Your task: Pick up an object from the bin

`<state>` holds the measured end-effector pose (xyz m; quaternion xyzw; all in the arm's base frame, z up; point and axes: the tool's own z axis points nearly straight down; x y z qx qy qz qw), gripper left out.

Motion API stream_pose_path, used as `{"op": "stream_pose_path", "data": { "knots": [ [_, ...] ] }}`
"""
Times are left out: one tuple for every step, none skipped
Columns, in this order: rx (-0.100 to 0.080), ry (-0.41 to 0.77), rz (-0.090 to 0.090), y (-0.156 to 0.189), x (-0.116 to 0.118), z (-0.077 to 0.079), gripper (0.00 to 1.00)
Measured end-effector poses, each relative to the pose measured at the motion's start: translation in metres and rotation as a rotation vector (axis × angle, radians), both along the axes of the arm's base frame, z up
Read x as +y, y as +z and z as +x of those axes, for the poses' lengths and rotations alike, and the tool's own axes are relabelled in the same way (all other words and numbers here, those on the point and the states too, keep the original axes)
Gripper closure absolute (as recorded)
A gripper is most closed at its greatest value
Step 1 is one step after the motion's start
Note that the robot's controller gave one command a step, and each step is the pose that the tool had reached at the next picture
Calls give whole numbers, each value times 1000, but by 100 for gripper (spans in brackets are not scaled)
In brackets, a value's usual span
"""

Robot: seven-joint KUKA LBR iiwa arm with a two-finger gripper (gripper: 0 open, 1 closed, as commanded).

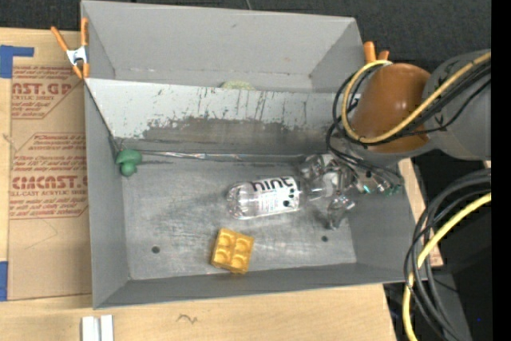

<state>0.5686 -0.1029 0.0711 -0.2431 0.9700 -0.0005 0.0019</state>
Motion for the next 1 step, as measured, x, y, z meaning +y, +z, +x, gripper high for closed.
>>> {"op": "stream_pose_path", "data": {
  "knots": [
    [0,0,0,0,0,0,0]
  ]
}}
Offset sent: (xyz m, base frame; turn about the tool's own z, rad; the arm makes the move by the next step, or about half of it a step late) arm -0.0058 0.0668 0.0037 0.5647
